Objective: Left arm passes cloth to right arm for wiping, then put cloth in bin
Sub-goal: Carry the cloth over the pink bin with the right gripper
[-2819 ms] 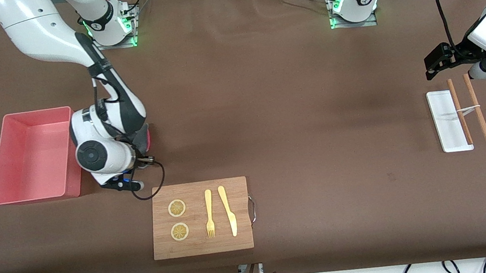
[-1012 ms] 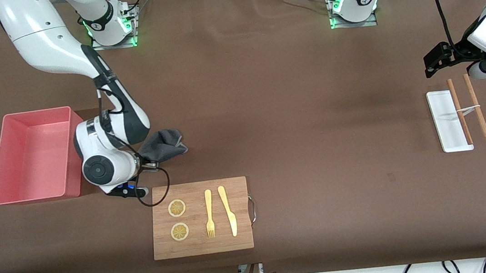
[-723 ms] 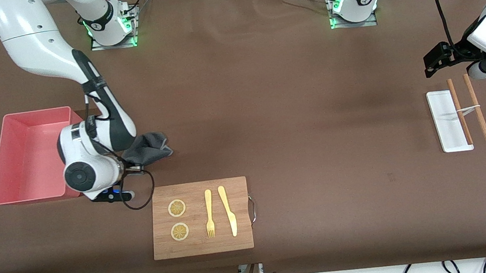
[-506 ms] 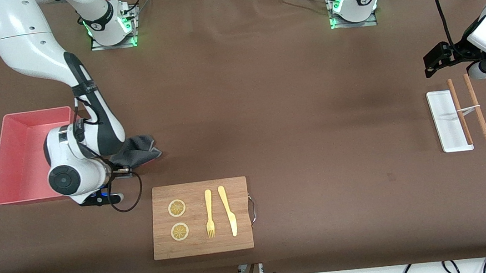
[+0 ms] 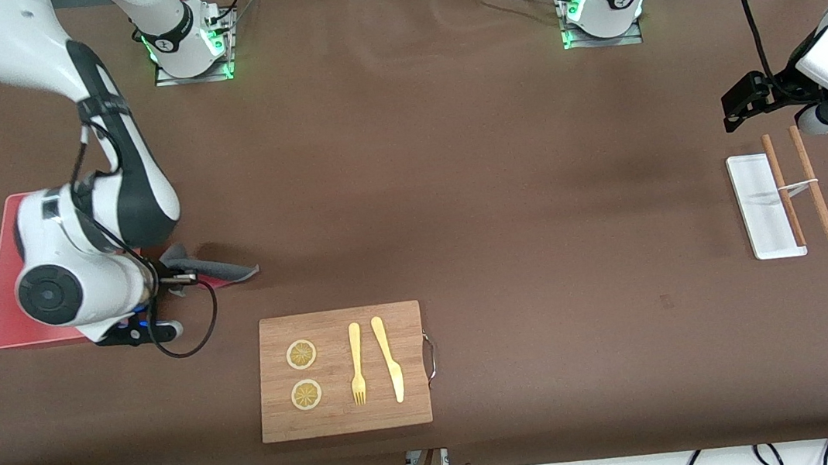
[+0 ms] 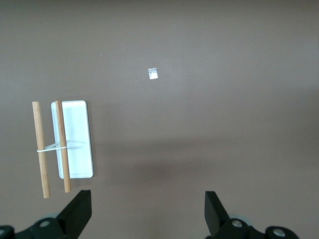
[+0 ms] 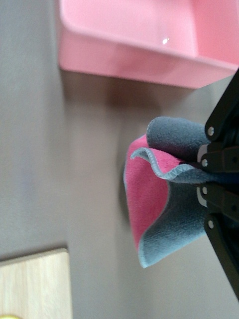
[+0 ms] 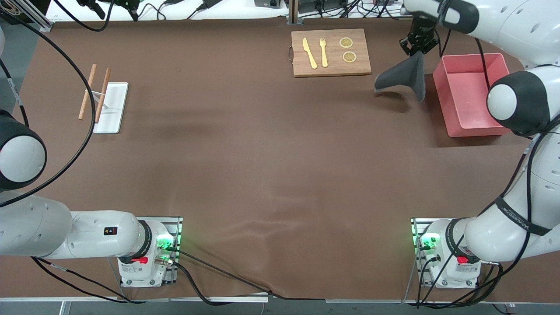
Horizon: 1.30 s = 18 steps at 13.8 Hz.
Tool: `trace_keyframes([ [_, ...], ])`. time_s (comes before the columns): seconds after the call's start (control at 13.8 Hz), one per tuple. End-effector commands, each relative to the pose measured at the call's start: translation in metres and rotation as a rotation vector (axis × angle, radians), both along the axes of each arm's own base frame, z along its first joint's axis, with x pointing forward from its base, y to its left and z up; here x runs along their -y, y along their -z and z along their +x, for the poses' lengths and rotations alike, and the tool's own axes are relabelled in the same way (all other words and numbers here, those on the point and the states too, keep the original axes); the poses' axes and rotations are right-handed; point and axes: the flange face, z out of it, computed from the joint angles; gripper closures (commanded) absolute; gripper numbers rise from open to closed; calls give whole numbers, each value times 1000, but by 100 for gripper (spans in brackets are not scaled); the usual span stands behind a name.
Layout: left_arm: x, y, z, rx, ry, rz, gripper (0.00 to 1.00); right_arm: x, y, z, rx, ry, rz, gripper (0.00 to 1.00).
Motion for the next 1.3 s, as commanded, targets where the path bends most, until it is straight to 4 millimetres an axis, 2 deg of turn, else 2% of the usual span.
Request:
trace_keyframes([
  [0.0,0,-3,-5,-2,-12,-11,0,29,-61,3,-35,-7,20,100],
  [0.14,0,-3,-5,-2,-12,-11,0,69,-91,0,-30,-52,58,100],
  [0.29,0,-3,-5,-2,-12,-11,0,116,-111,-7,-25,-86,88,100],
  [0.51,0,-3,-5,-4,-12,-11,0,168,-113,-25,-57,-142,108,100],
  [0.8,0,-3,-5,-4,-12,-11,0,218,-100,-39,-111,-197,42,100],
  [1.01,0,-3,-5,-4,-12,-11,0,262,-69,-50,-103,-229,44,100],
  [1.23,0,-3,-5,-4,-10,-11,0,277,-34,-57,-91,-226,41,100],
])
